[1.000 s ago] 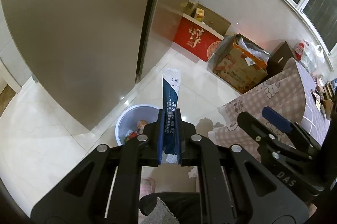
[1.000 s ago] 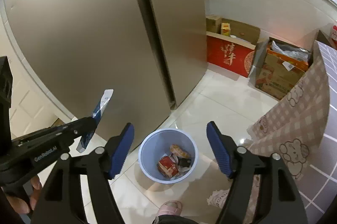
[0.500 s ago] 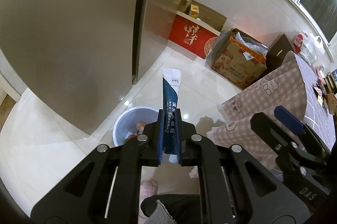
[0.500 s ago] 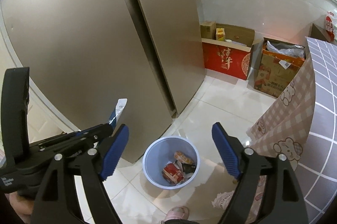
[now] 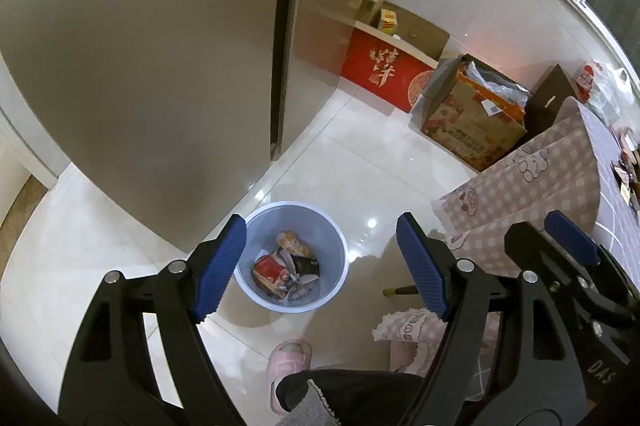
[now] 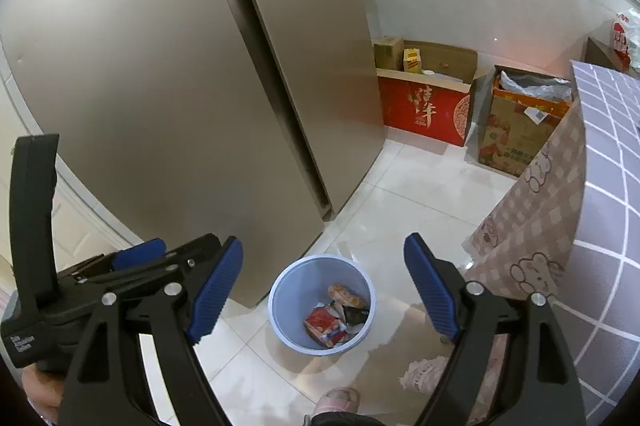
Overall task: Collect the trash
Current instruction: 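Move both open tools back over the table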
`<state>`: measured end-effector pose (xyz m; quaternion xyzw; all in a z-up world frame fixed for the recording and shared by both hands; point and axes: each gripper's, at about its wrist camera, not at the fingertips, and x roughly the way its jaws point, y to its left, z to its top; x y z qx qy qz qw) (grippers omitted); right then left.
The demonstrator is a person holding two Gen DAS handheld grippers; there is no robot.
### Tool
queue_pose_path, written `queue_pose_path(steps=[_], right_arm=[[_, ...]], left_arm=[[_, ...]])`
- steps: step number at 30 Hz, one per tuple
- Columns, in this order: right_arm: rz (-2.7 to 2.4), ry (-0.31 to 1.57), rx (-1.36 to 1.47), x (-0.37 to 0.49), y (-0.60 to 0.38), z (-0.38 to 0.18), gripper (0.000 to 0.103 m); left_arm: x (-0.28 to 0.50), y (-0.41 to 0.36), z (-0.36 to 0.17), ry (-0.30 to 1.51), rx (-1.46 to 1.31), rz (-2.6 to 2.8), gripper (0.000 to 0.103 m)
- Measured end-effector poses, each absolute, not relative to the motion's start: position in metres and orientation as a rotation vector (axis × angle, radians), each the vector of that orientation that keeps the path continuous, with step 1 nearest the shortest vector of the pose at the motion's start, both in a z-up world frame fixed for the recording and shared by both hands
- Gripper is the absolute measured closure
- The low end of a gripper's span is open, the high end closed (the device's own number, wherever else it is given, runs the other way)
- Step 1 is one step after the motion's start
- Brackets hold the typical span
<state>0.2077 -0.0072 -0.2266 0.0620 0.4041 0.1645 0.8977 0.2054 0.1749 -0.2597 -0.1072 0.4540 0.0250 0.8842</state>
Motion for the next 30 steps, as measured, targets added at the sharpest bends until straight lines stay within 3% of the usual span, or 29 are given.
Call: queue_pose_path(steps=[15,30], right_arm=[[0.287,0.758,0.171,0.178,-0.073,-0.179,0.02],[0.003,0.719,0.24,0.134,-0.266,-0.152,0.02]], left_arm=[[0.182,0.112,-0.202,0.849,-0.152,-0.055,0.027],[0.186,-0.07,-0.169,0.82,0.04,-0.354,0.022]])
